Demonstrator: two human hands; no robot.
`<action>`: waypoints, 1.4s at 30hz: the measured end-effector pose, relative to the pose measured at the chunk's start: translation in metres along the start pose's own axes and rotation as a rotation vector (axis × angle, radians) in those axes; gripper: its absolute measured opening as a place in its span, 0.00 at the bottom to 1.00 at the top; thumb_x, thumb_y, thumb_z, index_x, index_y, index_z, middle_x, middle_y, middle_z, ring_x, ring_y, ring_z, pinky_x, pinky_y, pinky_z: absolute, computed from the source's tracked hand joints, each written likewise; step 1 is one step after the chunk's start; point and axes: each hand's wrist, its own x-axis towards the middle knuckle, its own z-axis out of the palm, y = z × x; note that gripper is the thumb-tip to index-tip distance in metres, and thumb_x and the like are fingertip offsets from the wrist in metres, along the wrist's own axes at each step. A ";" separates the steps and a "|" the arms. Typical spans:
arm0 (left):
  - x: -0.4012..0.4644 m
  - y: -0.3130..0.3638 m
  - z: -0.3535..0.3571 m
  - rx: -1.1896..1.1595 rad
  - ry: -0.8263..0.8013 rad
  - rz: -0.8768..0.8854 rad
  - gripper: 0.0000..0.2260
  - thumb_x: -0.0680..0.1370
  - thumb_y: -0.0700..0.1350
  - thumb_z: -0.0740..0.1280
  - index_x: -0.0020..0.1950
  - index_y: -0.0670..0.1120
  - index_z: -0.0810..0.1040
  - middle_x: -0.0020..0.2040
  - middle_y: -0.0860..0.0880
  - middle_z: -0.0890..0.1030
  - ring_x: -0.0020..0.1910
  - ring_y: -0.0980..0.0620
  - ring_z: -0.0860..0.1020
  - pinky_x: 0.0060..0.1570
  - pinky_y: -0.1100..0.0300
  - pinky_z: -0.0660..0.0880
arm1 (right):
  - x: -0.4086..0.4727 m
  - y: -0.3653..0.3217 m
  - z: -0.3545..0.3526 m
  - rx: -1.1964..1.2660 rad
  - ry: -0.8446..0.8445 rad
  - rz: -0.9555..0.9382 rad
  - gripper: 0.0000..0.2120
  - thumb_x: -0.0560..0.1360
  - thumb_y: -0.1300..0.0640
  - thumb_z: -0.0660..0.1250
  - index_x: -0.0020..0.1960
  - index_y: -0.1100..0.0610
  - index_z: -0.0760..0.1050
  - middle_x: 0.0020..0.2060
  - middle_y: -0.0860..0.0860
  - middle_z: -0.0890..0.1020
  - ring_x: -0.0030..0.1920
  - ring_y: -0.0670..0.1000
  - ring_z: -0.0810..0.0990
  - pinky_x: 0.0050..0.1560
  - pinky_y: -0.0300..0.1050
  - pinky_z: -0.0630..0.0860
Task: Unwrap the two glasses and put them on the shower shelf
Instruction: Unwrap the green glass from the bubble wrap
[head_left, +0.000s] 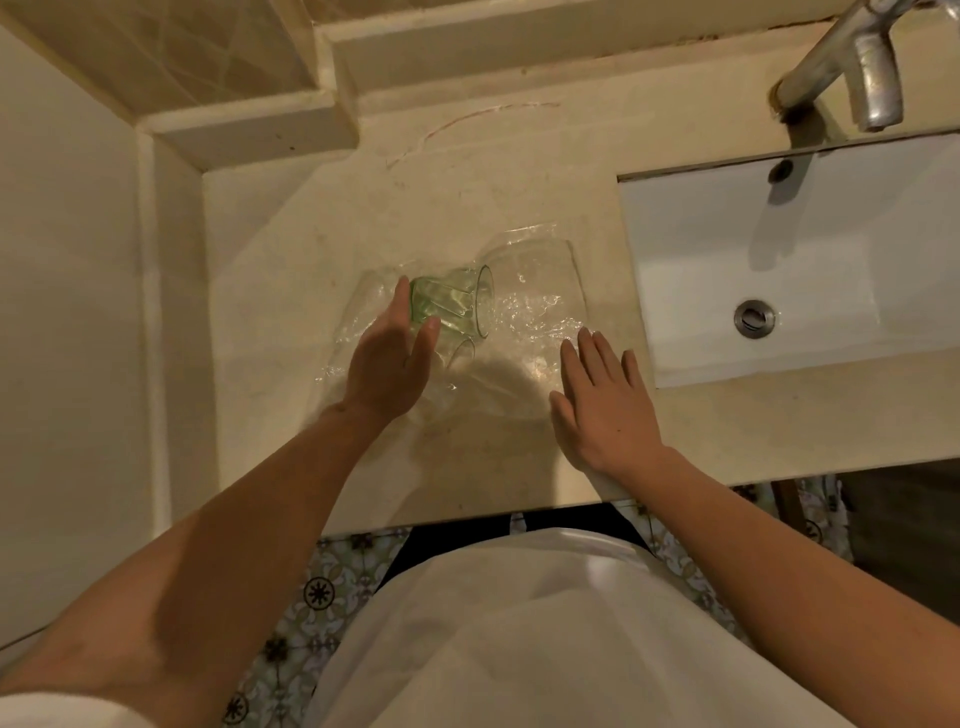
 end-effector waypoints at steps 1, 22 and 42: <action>0.001 0.000 -0.001 0.001 -0.009 0.000 0.33 0.82 0.60 0.48 0.81 0.40 0.55 0.50 0.37 0.81 0.47 0.39 0.80 0.42 0.56 0.72 | 0.000 0.000 -0.001 0.007 0.000 -0.001 0.31 0.84 0.46 0.52 0.82 0.60 0.53 0.82 0.59 0.53 0.82 0.60 0.49 0.78 0.65 0.51; 0.023 0.051 0.009 -0.017 -0.104 0.010 0.32 0.82 0.59 0.59 0.83 0.50 0.54 0.83 0.42 0.49 0.82 0.43 0.54 0.75 0.50 0.64 | 0.005 0.003 -0.007 0.059 0.009 0.016 0.27 0.84 0.50 0.54 0.81 0.59 0.56 0.81 0.57 0.57 0.81 0.59 0.52 0.79 0.61 0.54; 0.025 0.072 -0.006 0.163 -0.175 -0.156 0.35 0.79 0.67 0.59 0.73 0.41 0.65 0.63 0.37 0.77 0.61 0.35 0.77 0.58 0.40 0.77 | 0.006 0.012 -0.011 0.181 0.067 0.008 0.24 0.83 0.56 0.58 0.77 0.60 0.64 0.78 0.55 0.64 0.79 0.59 0.58 0.76 0.60 0.59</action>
